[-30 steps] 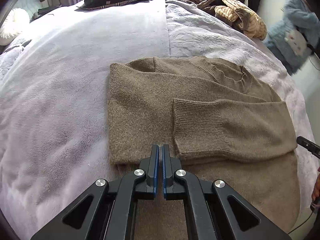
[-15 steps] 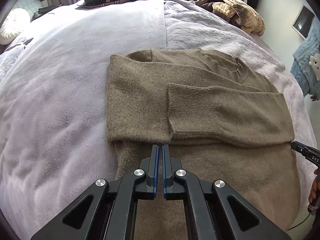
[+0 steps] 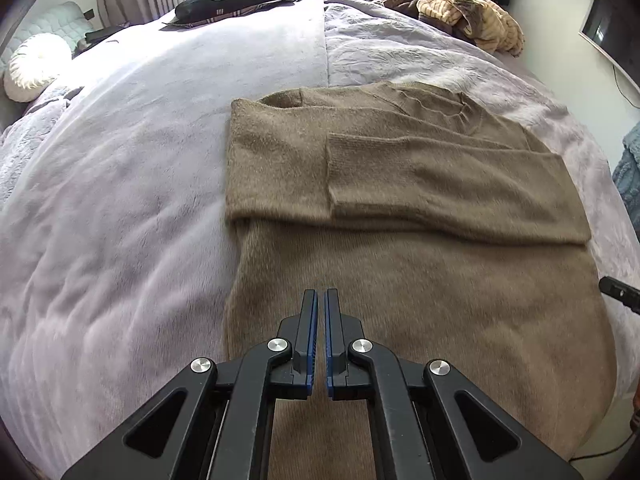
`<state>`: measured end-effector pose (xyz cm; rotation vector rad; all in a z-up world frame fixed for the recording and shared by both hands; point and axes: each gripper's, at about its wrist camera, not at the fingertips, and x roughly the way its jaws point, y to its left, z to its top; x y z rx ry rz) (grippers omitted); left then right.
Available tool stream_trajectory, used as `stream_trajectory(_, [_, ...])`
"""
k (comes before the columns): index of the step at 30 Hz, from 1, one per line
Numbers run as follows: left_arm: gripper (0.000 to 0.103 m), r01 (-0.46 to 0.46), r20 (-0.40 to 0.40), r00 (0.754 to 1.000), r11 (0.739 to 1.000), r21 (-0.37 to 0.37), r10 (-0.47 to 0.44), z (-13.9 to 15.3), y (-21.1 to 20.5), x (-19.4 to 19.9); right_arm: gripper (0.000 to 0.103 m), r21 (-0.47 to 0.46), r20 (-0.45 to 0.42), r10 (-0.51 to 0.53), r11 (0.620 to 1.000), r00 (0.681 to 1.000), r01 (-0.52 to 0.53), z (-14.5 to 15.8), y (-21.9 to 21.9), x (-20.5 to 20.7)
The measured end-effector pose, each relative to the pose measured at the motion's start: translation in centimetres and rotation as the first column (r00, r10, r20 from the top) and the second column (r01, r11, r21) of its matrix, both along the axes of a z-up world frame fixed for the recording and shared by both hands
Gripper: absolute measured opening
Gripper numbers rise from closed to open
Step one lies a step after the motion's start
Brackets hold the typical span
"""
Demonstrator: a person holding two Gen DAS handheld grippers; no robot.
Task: Fold small clothes
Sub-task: 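Move both open grippers toward the sweater hem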
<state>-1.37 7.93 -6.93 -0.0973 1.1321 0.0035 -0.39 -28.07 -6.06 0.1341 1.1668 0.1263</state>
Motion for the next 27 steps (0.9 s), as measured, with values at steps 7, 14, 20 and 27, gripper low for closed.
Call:
stream_trajectory(7, [0.004, -0.015, 0.005, 1.0, 1.0, 0.004, 0.015, 0.2, 0.0, -1.9, 0.042, -0.001, 0.017, 0.023, 1.0, 1.0, -0.023, 0.8, 0.9, -1.4])
stream_trajectory(14, [0.102, -0.073, 0.056, 0.996, 0.995, 0.065, 0.069, 0.9, 0.2, -4.3, 0.046, 0.006, 0.039, 0.034, 0.999, 0.999, -0.034, 1.7, 1.3, -3.1])
stream_trajectory(20, [0.102, -0.072, 0.045, 0.997, 0.996, 0.058, 0.069, 0.6, 0.6, -6.0, 0.06, 0.013, 0.044, 0.047, 0.999, 0.998, -0.048, 1.5, 1.8, -4.6])
stream_trajectory(27, [0.102, -0.073, 0.016, 0.997, 0.997, 0.019, 0.073, -0.6, 1.5, -8.3, 0.073, 0.077, 0.037, 0.061, 0.995, 0.997, -0.064, 0.7, 2.0, -6.5])
